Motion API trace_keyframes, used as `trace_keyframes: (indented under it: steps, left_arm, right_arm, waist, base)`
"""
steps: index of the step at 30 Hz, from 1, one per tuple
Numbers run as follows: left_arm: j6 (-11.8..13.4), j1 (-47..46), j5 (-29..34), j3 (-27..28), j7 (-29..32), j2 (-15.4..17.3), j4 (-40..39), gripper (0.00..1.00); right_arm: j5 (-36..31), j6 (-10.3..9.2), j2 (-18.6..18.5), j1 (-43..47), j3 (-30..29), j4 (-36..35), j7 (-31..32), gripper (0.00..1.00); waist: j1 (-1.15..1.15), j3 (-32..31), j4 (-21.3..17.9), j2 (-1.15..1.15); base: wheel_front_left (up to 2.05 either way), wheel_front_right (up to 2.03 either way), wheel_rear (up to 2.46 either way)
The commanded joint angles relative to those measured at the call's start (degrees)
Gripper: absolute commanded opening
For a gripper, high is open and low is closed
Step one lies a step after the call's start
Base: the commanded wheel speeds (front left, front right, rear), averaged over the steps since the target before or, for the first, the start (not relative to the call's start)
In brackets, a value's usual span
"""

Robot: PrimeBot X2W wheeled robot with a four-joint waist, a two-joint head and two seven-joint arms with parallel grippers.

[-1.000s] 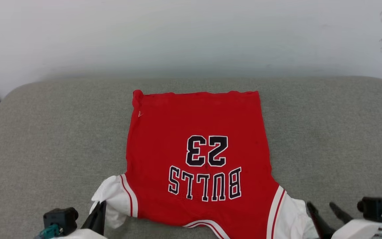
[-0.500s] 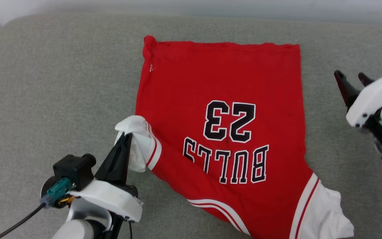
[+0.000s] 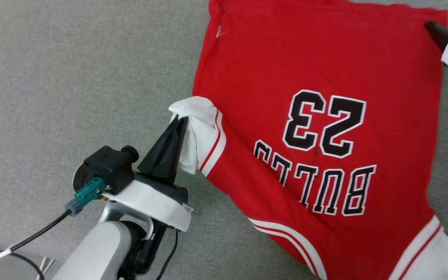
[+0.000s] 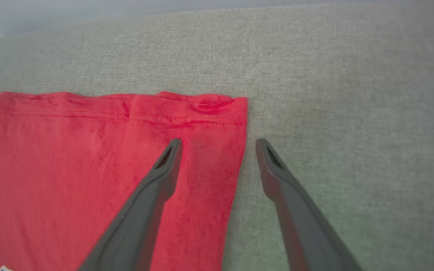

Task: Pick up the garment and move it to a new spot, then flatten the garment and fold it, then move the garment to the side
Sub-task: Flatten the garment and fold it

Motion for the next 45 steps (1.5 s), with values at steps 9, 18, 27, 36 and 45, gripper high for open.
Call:
trace_keyframes:
  steps: [9, 18, 27, 36, 45]
  left_arm:
    - [-1.87, -2.14, -0.12, -2.20, -1.43, -2.08, 2.37, 0.00]
    - [-1.14, -0.54, -0.84, -2.28, -1.65, -2.19, 4.11, 0.00]
    - [1.82, 5.18, -1.60, -2.04, 0.37, -0.25, 4.42, 0.00]
    - [7.16, 14.35, -3.54, 0.12, 2.88, 2.90, 3.92, 0.00]
    - [9.48, 20.81, -5.92, 2.05, 3.66, 4.88, 5.46, 0.00]
  right_arm:
    - [-5.35, -0.06, -0.28, -1.75, -3.54, 9.57, 6.78, 0.83]
    - [-8.56, -0.03, -0.12, -2.57, -4.76, 9.45, 4.49, 0.00]
    - [-4.74, -0.03, -2.47, 2.85, 3.29, 5.84, 0.26, 0.00]
    - [7.23, -0.03, -7.04, 24.51, 13.12, -7.79, 2.67, 0.00]
    - [13.75, -0.03, -7.02, 55.61, 8.10, -28.35, 14.32, 0.00]
  waist:
    - [-0.02, 3.33, 3.10, 0.00]
    - [-0.02, -0.98, 2.14, 0.00]
    - [-0.02, -12.19, -2.07, 0.00]
    - [-0.02, -22.21, -9.18, 0.00]
    - [-0.02, -27.20, -14.59, 0.00]
  base:
    - [0.00, 0.00, 0.00]
    - [0.00, 0.00, 0.00]
    - [0.00, 0.00, 0.00]
    - [0.00, 0.00, 0.00]
    - [0.00, 0.00, 0.00]
